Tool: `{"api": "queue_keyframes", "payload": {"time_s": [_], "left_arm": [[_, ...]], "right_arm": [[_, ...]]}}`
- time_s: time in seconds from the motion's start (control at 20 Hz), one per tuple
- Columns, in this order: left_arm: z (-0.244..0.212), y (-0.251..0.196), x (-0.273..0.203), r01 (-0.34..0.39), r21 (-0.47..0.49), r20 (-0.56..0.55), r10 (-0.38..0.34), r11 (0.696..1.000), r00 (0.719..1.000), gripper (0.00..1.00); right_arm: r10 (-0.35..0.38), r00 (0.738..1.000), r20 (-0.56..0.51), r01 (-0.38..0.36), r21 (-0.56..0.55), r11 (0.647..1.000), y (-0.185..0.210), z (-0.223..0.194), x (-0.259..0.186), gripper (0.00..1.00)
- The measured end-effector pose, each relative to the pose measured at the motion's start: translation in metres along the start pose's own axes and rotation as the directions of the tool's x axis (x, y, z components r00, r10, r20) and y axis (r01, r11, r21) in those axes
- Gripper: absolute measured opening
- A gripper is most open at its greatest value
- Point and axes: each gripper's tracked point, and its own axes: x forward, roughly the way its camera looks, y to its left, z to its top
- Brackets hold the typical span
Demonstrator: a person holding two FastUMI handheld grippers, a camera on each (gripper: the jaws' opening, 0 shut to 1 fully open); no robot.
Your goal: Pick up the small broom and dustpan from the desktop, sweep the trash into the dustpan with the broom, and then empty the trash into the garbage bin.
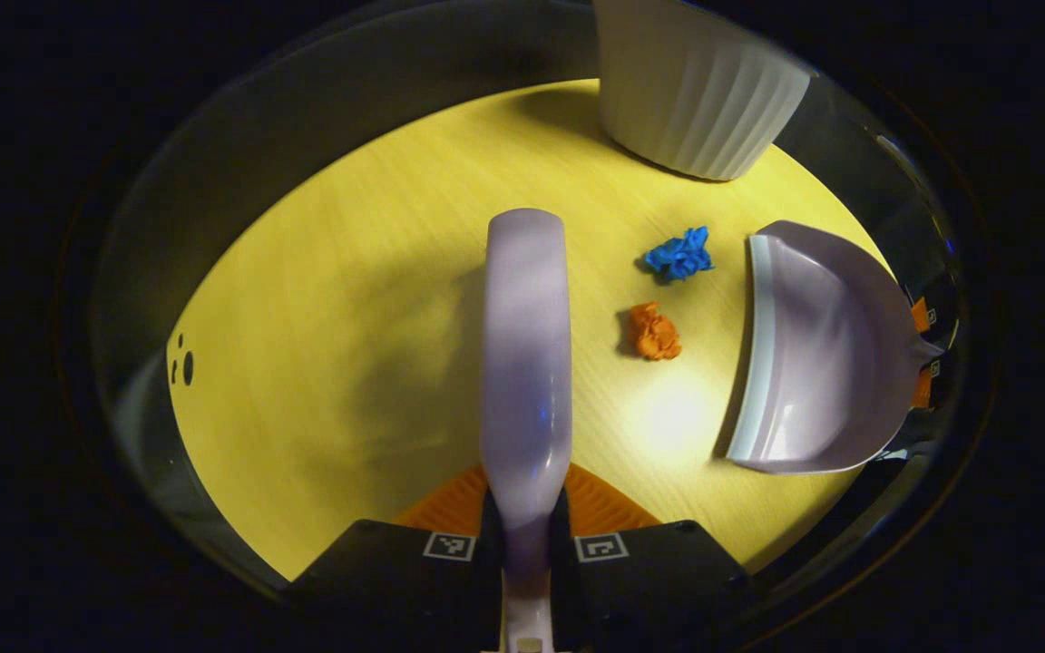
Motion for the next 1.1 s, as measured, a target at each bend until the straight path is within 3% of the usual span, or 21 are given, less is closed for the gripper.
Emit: {"api": "queue_keyframes", "payload": {"time_s": [0.25, 0.4, 0.6, 0.8, 0.95, 1.1], "left_arm": [[0.012, -0.029, 0.006, 0.075, 0.073, -0.03, -0.073, 0.995, 0.997, 0.25], [0.01, -0.058, 0.003, 0.183, 0.073, -0.047, -0.18, 0.98, 0.983, 0.24], [0.004, -0.097, -0.014, 0.37, 0.052, -0.066, -0.366, 0.928, 0.928, 0.25], [0.0, -0.135, -0.041, 0.508, 0.037, -0.08, -0.504, 0.861, 0.86, 0.23], [0.007, -0.125, -0.061, 0.463, 0.033, -0.04, -0.461, 0.886, 0.886, 0.25], [0.006, -0.105, -0.068, 0.343, 0.019, 0.048, -0.344, 0.939, 0.938, 0.25]], "right_arm": [[-0.001, 1.0, 0.006, 0.001, -0.01, 1.0, -0.007, 0.001, 0.005, 0.39], [0.004, 1.0, 0.014, -0.003, -0.011, 1.0, -0.01, 0.003, 0.006, 0.36], [-0.006, 0.999, 0.033, 0.007, -0.036, 0.999, -0.012, 0.001, 0.008, 0.39], [-0.005, 0.997, 0.072, 0.007, -0.025, 1.0, -0.013, -0.002, 0.015, 0.36], [-0.015, 0.994, 0.105, 0.013, 0.017, 1.0, -0.012, -0.007, 0.022, 0.36], [-0.052, 0.986, 0.161, 0.039, 0.082, 0.996, -0.012, -0.01, 0.018, 0.36]]}}
